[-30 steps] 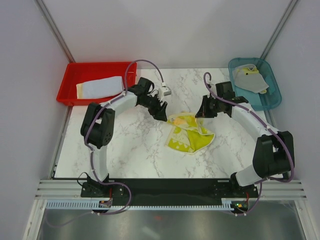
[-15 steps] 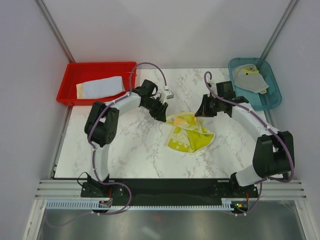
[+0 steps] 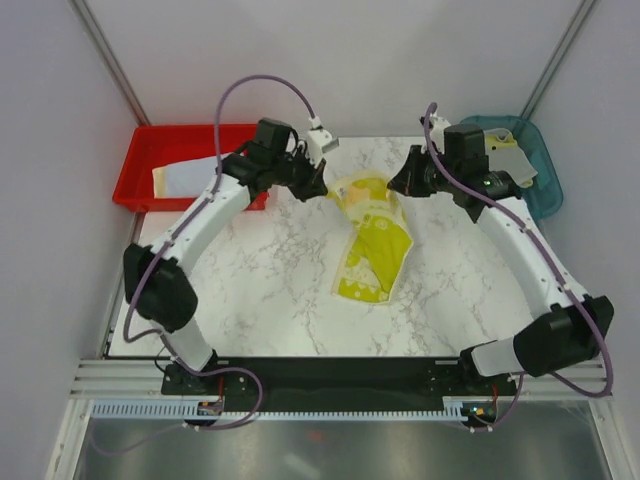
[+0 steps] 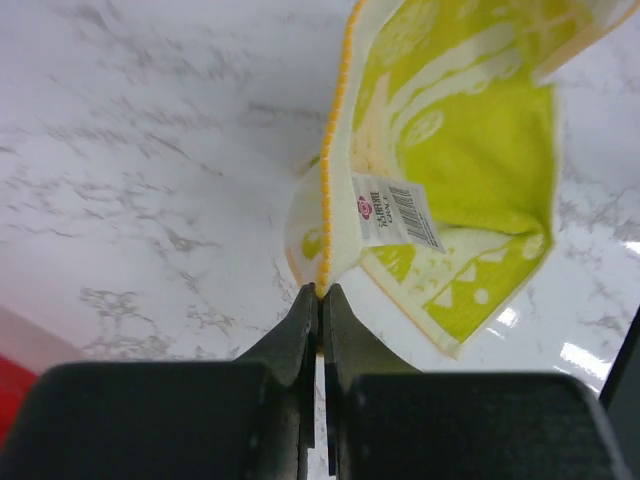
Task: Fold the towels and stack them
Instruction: Flatten out the crumpled towel
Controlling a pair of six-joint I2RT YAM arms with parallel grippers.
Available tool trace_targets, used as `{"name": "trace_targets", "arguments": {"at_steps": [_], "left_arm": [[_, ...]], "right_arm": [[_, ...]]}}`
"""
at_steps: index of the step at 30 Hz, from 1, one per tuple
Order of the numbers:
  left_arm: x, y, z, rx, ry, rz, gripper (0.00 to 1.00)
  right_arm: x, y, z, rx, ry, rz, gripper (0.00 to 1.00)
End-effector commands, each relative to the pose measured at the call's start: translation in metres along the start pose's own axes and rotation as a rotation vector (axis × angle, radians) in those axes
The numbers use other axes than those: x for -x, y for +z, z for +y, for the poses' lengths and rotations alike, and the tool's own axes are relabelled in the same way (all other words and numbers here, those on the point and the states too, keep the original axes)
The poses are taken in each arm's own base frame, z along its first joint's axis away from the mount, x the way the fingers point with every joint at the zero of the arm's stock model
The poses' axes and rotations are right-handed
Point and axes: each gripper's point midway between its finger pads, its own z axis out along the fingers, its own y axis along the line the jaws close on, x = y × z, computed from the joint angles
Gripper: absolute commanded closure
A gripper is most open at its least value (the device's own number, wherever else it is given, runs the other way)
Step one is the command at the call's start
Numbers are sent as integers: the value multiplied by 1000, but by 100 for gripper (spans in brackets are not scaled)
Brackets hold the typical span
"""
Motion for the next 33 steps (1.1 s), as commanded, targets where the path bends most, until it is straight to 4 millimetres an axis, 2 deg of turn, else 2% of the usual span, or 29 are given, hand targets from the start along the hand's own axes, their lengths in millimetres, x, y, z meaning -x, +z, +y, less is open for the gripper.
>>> {"name": "trace_targets", "arguments": {"at_steps": [1, 2, 3, 4, 5, 6, 7, 8, 9, 10, 11, 14, 15, 17, 18, 21, 24, 25, 26, 27, 28, 29, 30, 31, 33], "left_arm": [[69, -92, -46, 66, 23, -170, 98], [71, -103, -54, 66, 14, -180, 98], [78, -129, -70, 70, 31, -222, 98], [79, -142, -76, 80, 31, -235, 98], [77, -153, -85, 77, 12, -240, 98], [80, -167, -98, 67, 19, -267, 98], [85, -191, -116, 40, 23, -322, 98], [88, -204, -129, 15, 25, -353, 98], [90, -214, -143, -29, 26, -380, 98], [93, -231, -171, -138, 30, -419, 98], [96, -240, -182, -179, 9, -436, 98], [102, -258, -199, -233, -25, -462, 98], [102, -261, -197, -213, -34, -468, 98], [108, -266, -187, -139, -58, -485, 98], [107, -265, -181, -106, -76, -475, 98], [117, -254, -164, -55, -98, -445, 98], [114, -224, -122, 89, -116, -361, 98], [112, -216, -111, 127, -98, -340, 98], [111, -209, -100, 161, -96, -322, 98], [106, -189, -77, 227, -121, -272, 98], [105, -181, -65, 257, -105, -253, 98], [105, -173, -49, 291, -113, -237, 98], [97, -149, -24, 331, -141, -182, 98], [94, -135, -8, 344, -163, -157, 98], [99, -132, 33, 411, -206, -165, 98]], "right_arm": [[31, -65, 60, 85, -121, -144, 100], [33, -87, 73, 115, -148, -182, 100], [29, -99, 78, 133, -152, -186, 100], [28, -111, 84, 146, -158, -204, 100], [27, -137, 94, 176, -178, -250, 100], [24, -151, 104, 222, -196, -266, 100], [20, -162, 112, 255, -201, -277, 100], [17, -186, 123, 302, -224, -322, 100], [18, -200, 134, 350, -242, -359, 100], [5, -222, 149, 445, -258, -379, 100], [10, -236, 160, 497, -280, -448, 100], [10, -255, 166, 521, -284, -507, 100], [16, -264, 169, 520, -293, -533, 100], [28, -265, 169, 492, -295, -561, 100], [36, -273, 173, 489, -308, -589, 100], [60, -262, 164, 403, -310, -612, 100], [75, -222, 148, 329, -306, -573, 100], [79, -196, 139, 297, -304, -534, 100], [85, -180, 127, 244, -299, -531, 100], [86, -162, 117, 211, -303, -504, 100], [87, -130, 100, 157, -332, -458, 100], [92, -113, 92, 129, -338, -451, 100], [96, -99, 80, 104, -341, -437, 100], [96, -69, 67, 92, -334, -384, 100], [117, -53, 57, 80, -342, -410, 100]]}}
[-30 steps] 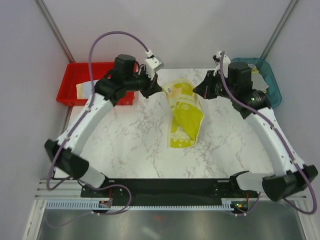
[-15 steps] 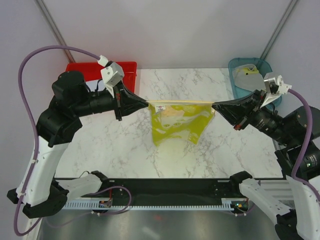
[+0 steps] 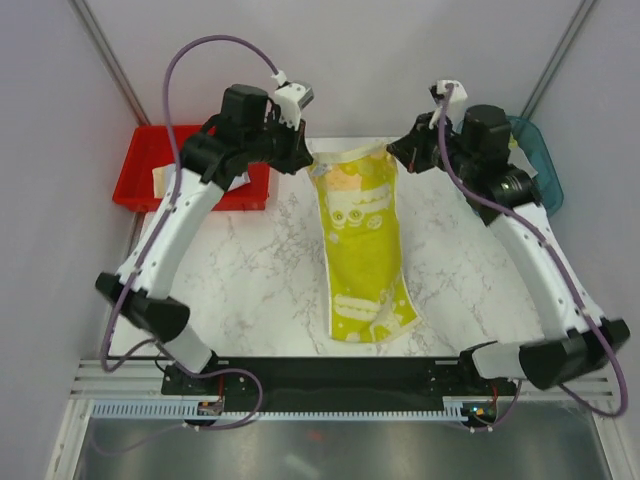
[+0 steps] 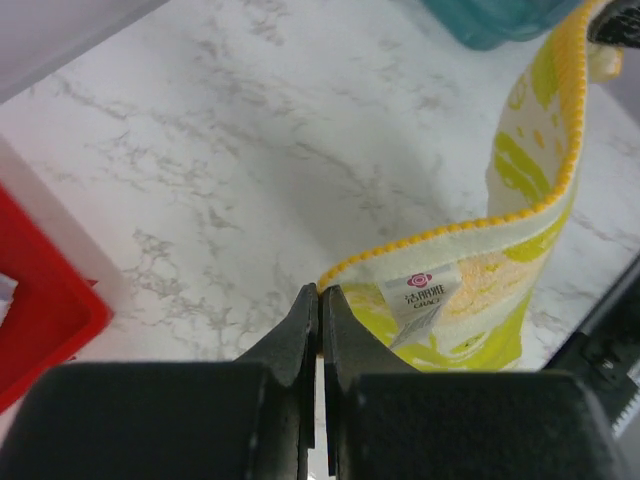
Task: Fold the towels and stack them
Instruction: Flatten out the crumpled towel, then fold the towel
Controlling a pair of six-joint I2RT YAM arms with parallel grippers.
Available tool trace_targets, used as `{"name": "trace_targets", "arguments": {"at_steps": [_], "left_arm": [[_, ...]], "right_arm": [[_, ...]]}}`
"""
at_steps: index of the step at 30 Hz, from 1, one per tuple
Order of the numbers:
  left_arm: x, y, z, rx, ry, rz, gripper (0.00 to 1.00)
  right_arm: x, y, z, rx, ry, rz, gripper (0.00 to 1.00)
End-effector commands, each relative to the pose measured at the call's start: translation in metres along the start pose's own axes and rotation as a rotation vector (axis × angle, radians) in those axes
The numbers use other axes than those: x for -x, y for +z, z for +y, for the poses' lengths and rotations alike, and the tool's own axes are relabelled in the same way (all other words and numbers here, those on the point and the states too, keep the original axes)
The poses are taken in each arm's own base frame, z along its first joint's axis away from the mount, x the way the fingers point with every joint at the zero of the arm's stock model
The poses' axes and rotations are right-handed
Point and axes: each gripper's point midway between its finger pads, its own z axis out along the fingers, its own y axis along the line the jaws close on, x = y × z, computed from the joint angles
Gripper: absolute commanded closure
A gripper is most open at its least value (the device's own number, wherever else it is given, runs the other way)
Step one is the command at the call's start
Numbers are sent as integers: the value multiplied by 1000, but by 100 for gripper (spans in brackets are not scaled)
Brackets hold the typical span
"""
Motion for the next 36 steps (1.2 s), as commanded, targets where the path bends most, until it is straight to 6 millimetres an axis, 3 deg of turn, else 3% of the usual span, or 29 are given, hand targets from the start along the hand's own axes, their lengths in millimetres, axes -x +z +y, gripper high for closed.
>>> {"name": "trace_targets", "arguments": {"at_steps": [1, 2, 3, 4, 6, 7, 9, 10, 12, 13, 17, 21, 26, 27, 28, 29, 31, 32, 33, 34, 36], "left_arm": [[-8, 48, 84, 202, -43, 68, 98], [10, 48, 103, 231, -52, 20, 98], [10, 61, 114, 226, -62, 21, 98], [14, 78, 127, 218, -67, 12, 98], [22, 97, 142, 189, -63, -27, 98], [26, 105, 149, 191, -37, -41, 98], [31, 129, 161, 180, 1, -78, 98], [29, 137, 165, 176, 17, -84, 98], [20, 153, 175, 172, 20, -80, 98], [20, 157, 177, 156, 28, -92, 98], [-2, 174, 187, 132, 34, -55, 98], [-31, 177, 182, 103, 50, 13, 98], [-66, 161, 174, 100, 48, 94, 98], [-72, 159, 171, 94, 36, 106, 98], [-89, 159, 167, 83, 14, 141, 98], [-85, 150, 163, 81, 10, 132, 98], [-106, 146, 153, 58, -33, 170, 98], [-103, 137, 146, 49, -33, 158, 98], [-104, 134, 142, 48, -33, 153, 98], [-123, 133, 139, 52, -45, 190, 98], [-126, 124, 135, 72, -40, 190, 98]], "right_arm": [[-4, 50, -56, -101, -64, 11, 100], [-2, 61, -67, -108, -92, 7, 100], [7, 69, -78, -120, -100, -8, 100], [-13, 92, -99, -133, -84, 45, 100], [-9, 107, -121, -139, -85, 41, 100], [-26, 123, -136, -142, -72, 76, 100], [-29, 136, -152, -144, -96, 68, 100], [-41, 147, -161, -138, -97, 84, 100], [-43, 158, -167, -98, -137, 76, 100], [-56, 168, -173, -86, -132, 98, 100], [-70, 178, -181, -54, -225, 116, 100], [-93, 172, -182, -34, -268, 172, 100], [-104, 147, -168, -20, -269, 203, 100], [-116, 142, -167, -15, -258, 228, 100], [-112, 135, -160, -4, -263, 221, 100], [-129, 128, -159, 0, -245, 261, 100], [-135, 116, -149, 7, -235, 280, 100], [-141, 111, -145, 10, -223, 292, 100], [-163, 106, -139, 19, -201, 333, 100], [-161, 99, -131, 21, -210, 327, 100], [-179, 89, -121, -6, -207, 362, 100]]}}
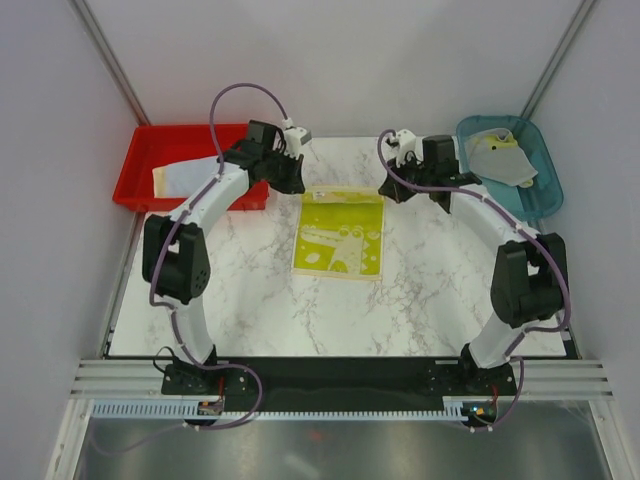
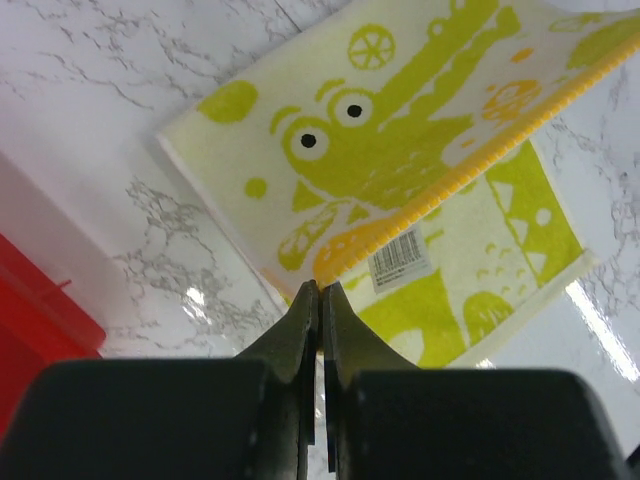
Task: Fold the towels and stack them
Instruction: Fold the towel
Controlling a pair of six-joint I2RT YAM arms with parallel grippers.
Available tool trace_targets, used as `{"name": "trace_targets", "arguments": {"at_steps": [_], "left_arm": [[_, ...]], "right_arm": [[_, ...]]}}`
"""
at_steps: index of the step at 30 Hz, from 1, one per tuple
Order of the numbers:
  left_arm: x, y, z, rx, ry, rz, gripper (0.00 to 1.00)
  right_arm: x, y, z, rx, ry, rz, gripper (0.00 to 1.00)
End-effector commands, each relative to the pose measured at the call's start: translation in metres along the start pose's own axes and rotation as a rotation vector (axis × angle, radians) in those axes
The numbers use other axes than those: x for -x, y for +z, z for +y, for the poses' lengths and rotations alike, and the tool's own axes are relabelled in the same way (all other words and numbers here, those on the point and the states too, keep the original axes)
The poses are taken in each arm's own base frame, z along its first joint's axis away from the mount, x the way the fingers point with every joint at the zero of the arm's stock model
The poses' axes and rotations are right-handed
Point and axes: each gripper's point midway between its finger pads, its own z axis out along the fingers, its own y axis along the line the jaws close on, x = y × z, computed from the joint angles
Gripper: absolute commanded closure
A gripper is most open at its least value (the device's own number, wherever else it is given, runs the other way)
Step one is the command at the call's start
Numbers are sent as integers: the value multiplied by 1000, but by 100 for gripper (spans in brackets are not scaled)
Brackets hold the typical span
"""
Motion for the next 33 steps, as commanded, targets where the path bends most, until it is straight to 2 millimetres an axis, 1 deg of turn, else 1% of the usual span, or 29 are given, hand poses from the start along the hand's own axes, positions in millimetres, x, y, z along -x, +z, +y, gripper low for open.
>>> {"name": "trace_targets", "arguments": {"at_steps": [1, 2, 3, 4, 5, 6, 7, 9, 10, 11, 12, 13, 14, 15, 17, 21, 23, 28, 31, 33], "left_arm": [[4, -31, 0, 59, 26, -53, 98], [0, -34, -3, 56, 20, -50, 98], [1, -41, -9, 52, 23, -61, 98], [-11, -39, -11, 49, 17, -42, 98], [-16, -40, -16, 50, 22, -34, 98], [-17, -45, -18, 65, 26, -40, 98], [-30, -43, -19, 70, 19, -14, 98], [-41, -44, -21, 75, 4, 5, 98], [-52, -44, -22, 76, -8, 24, 98], [-57, -44, -24, 75, -10, 25, 98], [-75, -41, -25, 71, -23, 61, 98], [-76, -43, -28, 69, -25, 49, 98], [-80, -43, -28, 75, -26, 48, 98], [-91, -41, -28, 77, -32, 69, 98], [-99, -37, -28, 87, -31, 85, 98], [-112, -29, -36, 61, -49, 122, 98], [-115, -29, -38, 62, -54, 126, 98], [-126, -32, -37, 84, -57, 142, 98], [-131, -34, -38, 93, -56, 150, 98], [-135, -34, -39, 99, -55, 157, 98]], "right_arm": [[-3, -22, 14, -54, -46, -6, 100], [-8, -24, 20, -53, -39, 7, 100], [-17, -28, 25, -69, -34, 22, 100], [-21, -30, 29, -74, -28, 28, 100], [-32, -32, 32, -78, -18, 49, 100], [-29, -37, 38, -82, -25, 37, 100], [-38, -37, 43, -77, -10, 53, 100], [-42, -40, 51, -88, -13, 56, 100], [-46, -40, 54, -84, -1, 62, 100], [-59, -39, 61, -77, 6, 88, 100], [-62, -40, 63, -81, 9, 92, 100], [-68, -40, 66, -72, 16, 101, 100], [-79, -39, 72, -60, 15, 123, 100], [-83, -40, 73, -63, 11, 129, 100], [-94, -40, 71, -88, 16, 153, 100], [-103, -39, 75, -88, 59, 175, 100], [-113, -38, 79, -88, 72, 199, 100], [-129, -40, 82, -100, 127, 229, 100], [-131, -43, 82, -112, 133, 235, 100], [-126, -47, 81, -125, 134, 229, 100]]}}
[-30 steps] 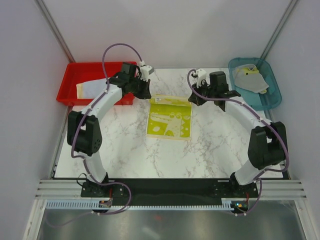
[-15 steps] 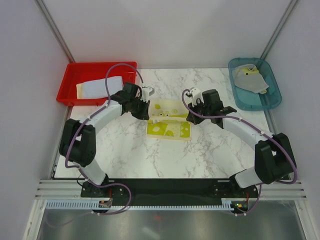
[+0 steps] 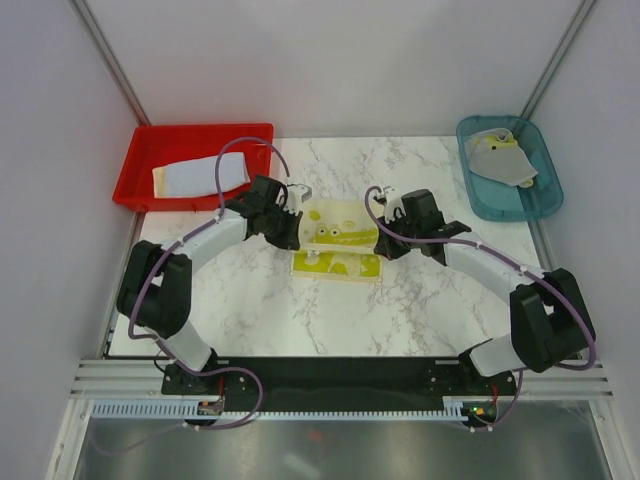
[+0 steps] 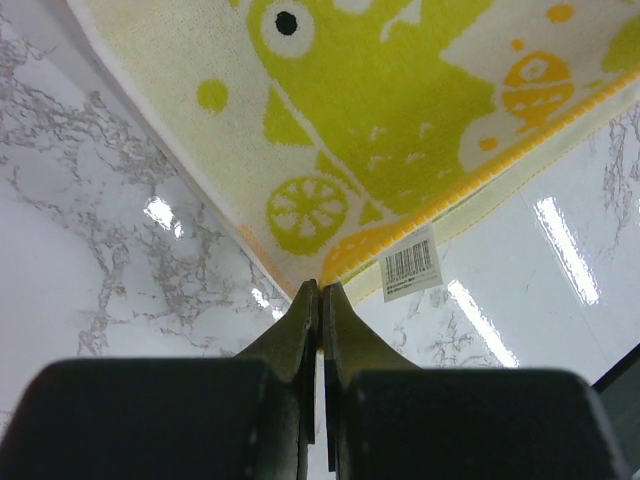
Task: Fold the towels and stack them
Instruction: Fold the towel
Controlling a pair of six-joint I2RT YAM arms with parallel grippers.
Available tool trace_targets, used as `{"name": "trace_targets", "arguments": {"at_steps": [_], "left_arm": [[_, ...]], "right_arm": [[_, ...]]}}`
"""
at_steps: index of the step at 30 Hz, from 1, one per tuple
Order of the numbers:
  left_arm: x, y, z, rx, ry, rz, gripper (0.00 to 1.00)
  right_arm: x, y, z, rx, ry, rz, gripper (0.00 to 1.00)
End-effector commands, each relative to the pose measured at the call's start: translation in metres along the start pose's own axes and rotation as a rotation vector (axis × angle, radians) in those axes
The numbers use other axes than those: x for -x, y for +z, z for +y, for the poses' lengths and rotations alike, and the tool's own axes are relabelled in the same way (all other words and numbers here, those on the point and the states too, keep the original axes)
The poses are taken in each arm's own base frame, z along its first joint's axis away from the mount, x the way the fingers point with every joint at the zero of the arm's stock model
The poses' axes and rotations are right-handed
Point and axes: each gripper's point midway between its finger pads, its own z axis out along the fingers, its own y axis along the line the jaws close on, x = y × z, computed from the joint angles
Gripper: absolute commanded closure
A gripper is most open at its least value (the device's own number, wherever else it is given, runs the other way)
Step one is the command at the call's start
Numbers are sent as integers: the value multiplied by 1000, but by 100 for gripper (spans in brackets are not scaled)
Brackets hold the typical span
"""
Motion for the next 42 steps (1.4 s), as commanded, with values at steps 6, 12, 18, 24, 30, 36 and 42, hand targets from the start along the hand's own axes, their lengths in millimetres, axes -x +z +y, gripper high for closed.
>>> {"name": "trace_targets", "arguments": {"at_steps": [6, 12, 18, 24, 30, 36, 42], "left_arm": [[-12, -8, 12, 95, -28, 7, 94], [-23, -12, 7, 104, -37, 31, 73], [-20, -27, 0, 118, -28, 1, 46], [-14, -42, -9, 107, -80, -38, 38], [-19, -25, -10, 108, -261, -6, 48], [-33, -7, 0, 168, -395, 7, 45], [-48, 5, -8, 129, -462, 26, 45]], "right_arm": [[-11, -20, -8, -79, 62, 44, 90], [-50, -12, -4, -68, 166, 144, 77], [-49, -14, -2, -104, 300, 123, 71], [-38, -4, -2, -186, 618, 61, 65], [-37, 14, 4, -234, 824, 30, 65], [-39, 28, 8, -276, 848, 11, 63], [-72, 35, -11, -394, 749, 85, 65]]}}
